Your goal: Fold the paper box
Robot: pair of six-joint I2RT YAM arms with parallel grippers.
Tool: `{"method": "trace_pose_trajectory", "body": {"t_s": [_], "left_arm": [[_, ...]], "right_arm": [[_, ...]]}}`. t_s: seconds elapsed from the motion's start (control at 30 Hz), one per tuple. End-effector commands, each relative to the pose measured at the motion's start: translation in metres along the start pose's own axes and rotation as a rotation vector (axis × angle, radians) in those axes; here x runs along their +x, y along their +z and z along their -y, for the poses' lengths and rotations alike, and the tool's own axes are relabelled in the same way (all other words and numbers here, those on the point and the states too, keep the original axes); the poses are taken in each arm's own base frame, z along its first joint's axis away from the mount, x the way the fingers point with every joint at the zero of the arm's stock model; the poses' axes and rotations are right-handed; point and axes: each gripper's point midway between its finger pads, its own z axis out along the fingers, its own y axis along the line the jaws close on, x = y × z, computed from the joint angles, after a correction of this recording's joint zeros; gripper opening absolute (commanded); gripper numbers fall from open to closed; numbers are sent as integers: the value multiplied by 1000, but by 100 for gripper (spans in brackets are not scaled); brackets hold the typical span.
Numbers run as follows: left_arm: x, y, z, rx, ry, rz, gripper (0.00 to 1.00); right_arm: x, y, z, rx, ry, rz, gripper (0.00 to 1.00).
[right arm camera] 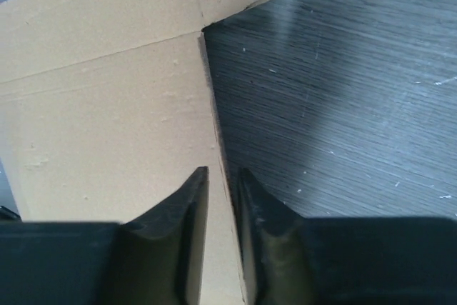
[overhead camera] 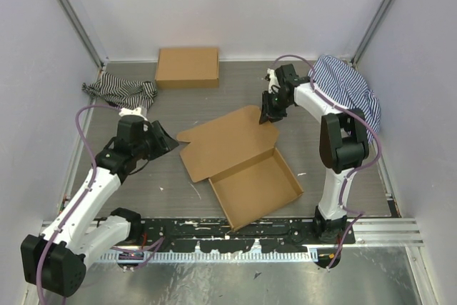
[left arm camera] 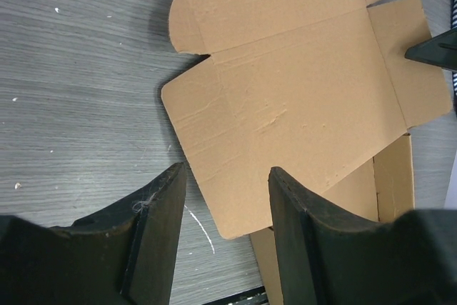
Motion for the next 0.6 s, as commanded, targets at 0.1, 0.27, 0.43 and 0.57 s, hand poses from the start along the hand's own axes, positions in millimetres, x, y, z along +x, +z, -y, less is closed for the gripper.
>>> {"method": "trace_pose_trajectory", "body": {"t_s": [0.1, 0.27, 0.43, 0.57], "left_arm": [[-11, -8, 1, -9, 19, 43, 57], [-24, -8, 8, -10, 23, 65, 57], [-46, -5, 15, -36, 34, 114, 58], [-71, 10, 15, -86, 24, 134, 61]], "right_arm": [[-31, -11, -18, -64, 4, 149, 13], [-62, -32, -23, -54, 33, 359, 2], [-86, -58, -32, -80, 73, 542, 1], [-100, -71, -21, -5, 83, 632, 1]]}}
